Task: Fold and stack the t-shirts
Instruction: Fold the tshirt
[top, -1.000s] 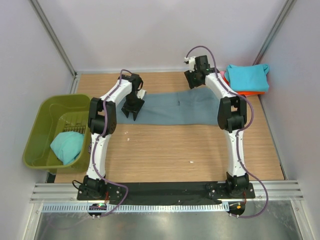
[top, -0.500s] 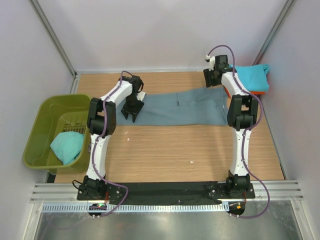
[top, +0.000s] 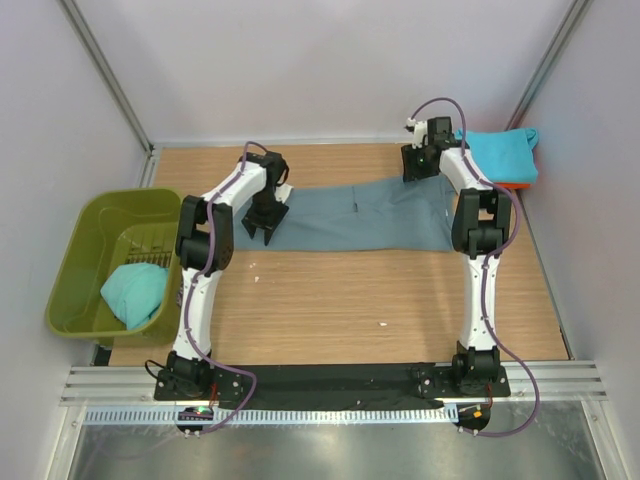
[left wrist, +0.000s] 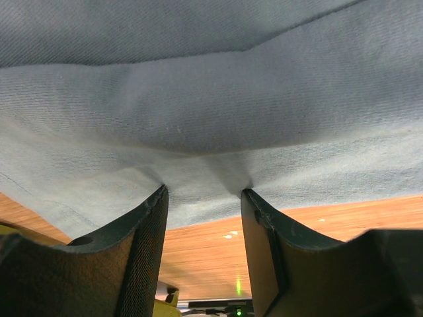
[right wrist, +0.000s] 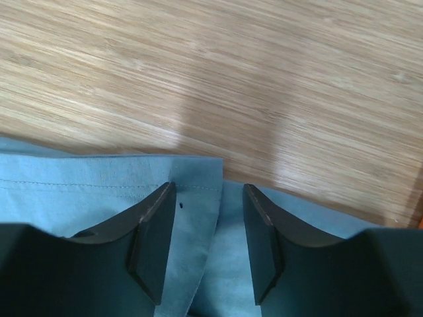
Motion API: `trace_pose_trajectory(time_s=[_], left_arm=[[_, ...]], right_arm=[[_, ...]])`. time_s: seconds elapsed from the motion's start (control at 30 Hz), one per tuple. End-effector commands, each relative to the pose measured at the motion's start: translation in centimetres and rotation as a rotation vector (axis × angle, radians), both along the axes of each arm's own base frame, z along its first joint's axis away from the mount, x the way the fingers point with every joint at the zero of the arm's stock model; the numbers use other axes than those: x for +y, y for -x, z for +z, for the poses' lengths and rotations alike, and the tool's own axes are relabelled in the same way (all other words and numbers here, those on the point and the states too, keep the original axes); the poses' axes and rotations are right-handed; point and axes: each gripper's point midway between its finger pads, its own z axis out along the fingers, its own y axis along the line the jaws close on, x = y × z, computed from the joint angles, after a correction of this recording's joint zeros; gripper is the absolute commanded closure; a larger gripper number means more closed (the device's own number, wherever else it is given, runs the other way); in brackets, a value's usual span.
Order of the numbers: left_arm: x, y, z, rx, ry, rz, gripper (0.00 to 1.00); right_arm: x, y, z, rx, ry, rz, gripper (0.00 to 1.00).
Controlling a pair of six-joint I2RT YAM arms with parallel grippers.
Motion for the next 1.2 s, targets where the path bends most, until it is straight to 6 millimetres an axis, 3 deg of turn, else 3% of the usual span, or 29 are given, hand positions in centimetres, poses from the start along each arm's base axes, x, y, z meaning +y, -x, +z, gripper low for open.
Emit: trace_pose_trajectory(time_s=[0.0,0.07,0.17,0.2,0.33,0.53,0.8,0.87,0.93,1.17], left_arm=[[0.2,0.0,-0.3,0.004,-0.028,-0.030,0.50],[0.1,0.1,-0.4,0.004,-0.030,-0.035,0.51],[0.0,0.1,-0.5,0.005,-0.032,-0.038,0.51],[-0.1,0.1,-0.5,0.005,-0.032,-0.040,0.50],[-0.1,-0.1,-0.6,0.005,-0.032,-0.037,0.51],[-0.2,0.0,-0.6,0.008,-0.023,-0.038,0.50],[-0.3,0.1,-0.7,0.015,-0.019,-0.036,0.51],[-0.4,0.0,-0.7,0.013,-0.015,-0.035,0.50],[-0.4,0.1,-0.8,0.017,-0.018,-0.036,0.50],[-0.3,0.2,-0.6,0.016,-0.021,-0.038,0.50]], right_arm=[[0.6,-0.4,-0.6,0.007,-0.028,0.010,0.50],[0.6,-0.7,-0.6,0.000,-0.034,0.008,0.51],[0.9,-0.9,-0.5,-0.006,-0.039,0.021,0.66],[0.9,-0.9,-0.6,-0.005,-0.040,0.023,0.78],[0.5,-0.9,-0.3,-0.014,-0.016,0.023,0.98],[-1.4,-2.7,1.2,-0.082,0.038,-0.024,0.98],[-0.8,-4.0,3.1,-0.142,0.010,-0.022,0.95],[-0.8,-4.2,3.1,-0.147,0.016,-0.020,0.94],[-1.1,-4.3,2.6,-0.143,0.032,-0.034,0.83],[-1.2,-4.4,1.9,-0.139,0.038,-0.026,0.86]])
